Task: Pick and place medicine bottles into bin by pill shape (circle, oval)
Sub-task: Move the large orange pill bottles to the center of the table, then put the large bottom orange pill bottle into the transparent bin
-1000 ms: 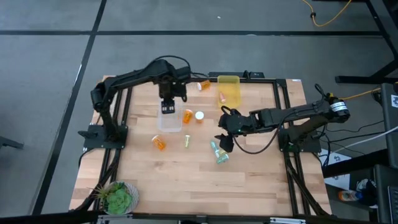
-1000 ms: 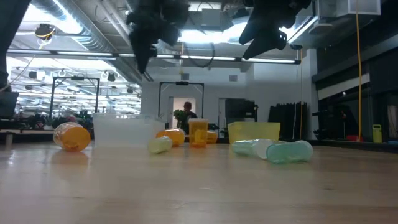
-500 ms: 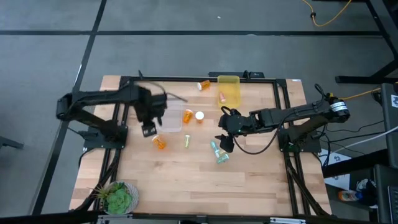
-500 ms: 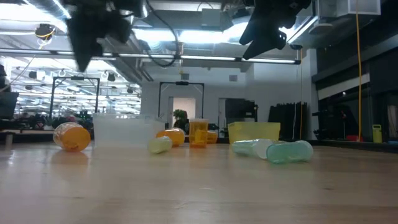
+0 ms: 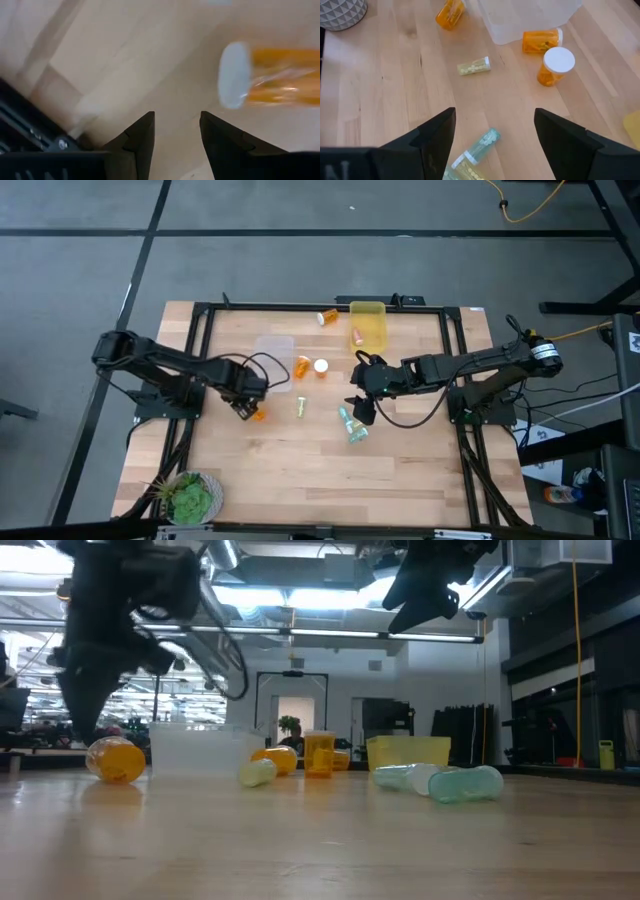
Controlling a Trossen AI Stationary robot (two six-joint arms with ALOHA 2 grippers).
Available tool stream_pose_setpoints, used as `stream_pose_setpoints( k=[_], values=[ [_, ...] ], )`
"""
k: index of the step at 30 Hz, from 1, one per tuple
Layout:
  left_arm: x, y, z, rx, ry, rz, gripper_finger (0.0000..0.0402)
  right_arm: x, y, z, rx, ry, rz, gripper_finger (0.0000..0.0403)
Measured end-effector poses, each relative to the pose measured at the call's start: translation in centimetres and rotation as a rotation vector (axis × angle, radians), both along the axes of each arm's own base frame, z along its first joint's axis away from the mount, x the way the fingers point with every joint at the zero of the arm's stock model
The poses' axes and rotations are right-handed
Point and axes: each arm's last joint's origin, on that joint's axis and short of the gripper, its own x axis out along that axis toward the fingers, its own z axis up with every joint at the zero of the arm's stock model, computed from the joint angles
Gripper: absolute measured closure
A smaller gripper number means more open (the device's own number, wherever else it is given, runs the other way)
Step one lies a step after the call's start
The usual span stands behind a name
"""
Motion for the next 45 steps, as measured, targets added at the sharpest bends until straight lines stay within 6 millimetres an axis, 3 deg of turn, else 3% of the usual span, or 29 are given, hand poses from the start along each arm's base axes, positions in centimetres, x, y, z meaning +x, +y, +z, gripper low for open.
stream_pose_setpoints(
  k=[5,16,20,24,30,36,39,45],
  values=[
    [0.9,-0.7,-1.7,0.005,-0.068,0.023,0.0253,0.0,0.0,0.0,-0.014,0.002,0.016,0.0131],
    [7.2,-1.4,-2.1,-0.036,-0.578,-0.040,0.0253,0.0,0.0,0.0,0.007,-0.006,-0.004,0.0131],
    [8.2,-1.9,-0.6,-0.022,-0.619,-0.120,0.0253,0.0,0.0,0.0,0.008,-0.006,-0.004,0.0131],
    [8.5,-3.6,2.7,0.005,-0.723,-0.291,0.0253,0.4,0.6,-0.3,0.009,-0.005,0.012,0.0131],
    [6.6,-5.9,4.9,0.019,-0.748,-0.520,0.0253,2.4,2.8,-3.8,0.013,0.070,0.046,0.0131],
    [3.6,-7.3,5.4,0.095,-0.623,-0.619,0.0253,3.8,3.2,-6.9,-0.005,0.137,-0.014,0.0131],
    [1.8,-7.8,5.4,0.145,-0.550,-0.687,0.0253,4.7,3.4,-7.8,0.015,0.107,-0.032,0.0131],
    [-0.5,-7.9,4.3,0.212,-0.609,-0.654,0.0253,6.6,3.9,-9.3,0.034,0.015,-0.025,0.0131]
  ],
)
